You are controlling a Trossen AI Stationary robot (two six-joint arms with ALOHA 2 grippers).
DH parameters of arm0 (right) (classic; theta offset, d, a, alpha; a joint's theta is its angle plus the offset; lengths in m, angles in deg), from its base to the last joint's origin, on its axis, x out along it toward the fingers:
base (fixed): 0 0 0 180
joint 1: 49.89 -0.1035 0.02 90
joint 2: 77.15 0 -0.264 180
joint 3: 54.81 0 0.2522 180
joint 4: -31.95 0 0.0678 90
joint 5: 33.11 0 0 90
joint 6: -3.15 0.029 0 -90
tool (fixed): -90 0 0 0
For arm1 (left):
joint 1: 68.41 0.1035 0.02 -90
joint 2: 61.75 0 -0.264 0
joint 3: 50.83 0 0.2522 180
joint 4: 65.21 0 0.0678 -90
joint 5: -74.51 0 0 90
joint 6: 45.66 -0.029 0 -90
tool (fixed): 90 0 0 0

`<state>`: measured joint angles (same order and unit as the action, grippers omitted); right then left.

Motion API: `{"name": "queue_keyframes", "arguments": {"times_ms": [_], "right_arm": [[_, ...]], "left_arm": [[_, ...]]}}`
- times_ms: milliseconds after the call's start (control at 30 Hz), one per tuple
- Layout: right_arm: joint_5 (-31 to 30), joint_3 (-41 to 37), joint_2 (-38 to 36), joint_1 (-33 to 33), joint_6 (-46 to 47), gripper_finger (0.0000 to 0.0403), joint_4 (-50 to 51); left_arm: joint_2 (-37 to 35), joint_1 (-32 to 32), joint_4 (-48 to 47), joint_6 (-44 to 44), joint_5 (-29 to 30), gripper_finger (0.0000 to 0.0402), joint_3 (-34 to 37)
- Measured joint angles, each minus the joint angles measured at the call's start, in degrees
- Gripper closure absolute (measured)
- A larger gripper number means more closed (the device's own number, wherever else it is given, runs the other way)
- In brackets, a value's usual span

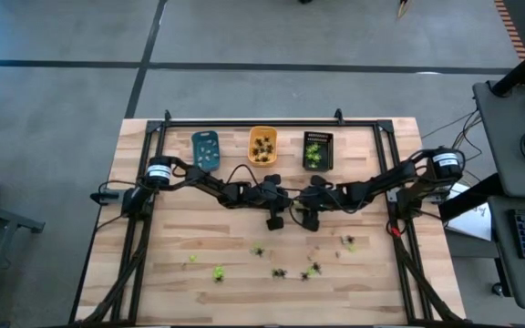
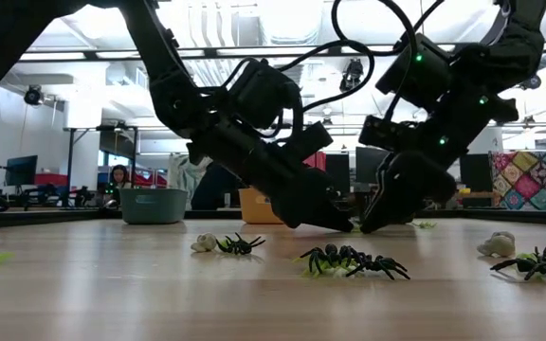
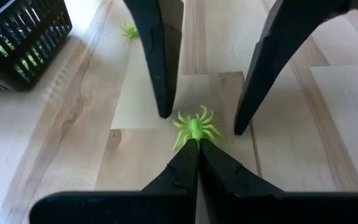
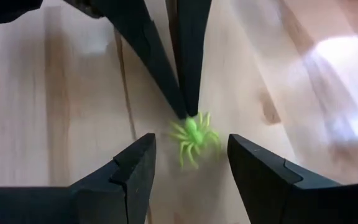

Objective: Sort Halloween decoration
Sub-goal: Put the green spider toy into the black bin

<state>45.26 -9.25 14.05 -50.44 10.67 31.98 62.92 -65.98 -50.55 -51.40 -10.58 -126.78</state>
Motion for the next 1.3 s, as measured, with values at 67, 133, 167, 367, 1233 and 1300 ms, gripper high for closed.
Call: {"name": "queue_keyframes", "arguments": {"times_ms": [67, 133, 167, 367, 1233, 1300], "right_arm": [[-0.4, -0.02, 1.26, 0.02, -1.0, 0.0209, -1.84], [-0.59, -0.02, 2.59, 0.04, -1.11, 0.0209, -2.41], [-0.66, -0.02, 3.31, 0.04, -1.09, 0.0209, -2.44], [-0.12, 0.05, 7.26, 0.07, -1.02, 0.0239, -2.62], [1.04, -0.33, -3.42, 0.22, 1.89, 0.0345, -2.57], [1.12, -0.27, -5.38, 0.24, 3.36, 0.0345, -2.71]], "left_arm": [[0.0, 0.0, 0.0, 0.0, 0.0, 0.0401, 0.0], [0.0, 0.0, 0.0, 0.0, 0.0, 0.0401, 0.02], [-0.01, 0.0, 0.01, 0.0, 0.0, 0.0402, 0.02], [-0.23, 0.0, -0.39, 0.0, 0.0, 0.0402, 0.02], [-21.31, -0.13, -20.56, -2.82, 6.73, 0.0402, 3.51], [-24.41, -0.13, -20.1, -2.82, 6.73, 0.0402, 5.11]]}}
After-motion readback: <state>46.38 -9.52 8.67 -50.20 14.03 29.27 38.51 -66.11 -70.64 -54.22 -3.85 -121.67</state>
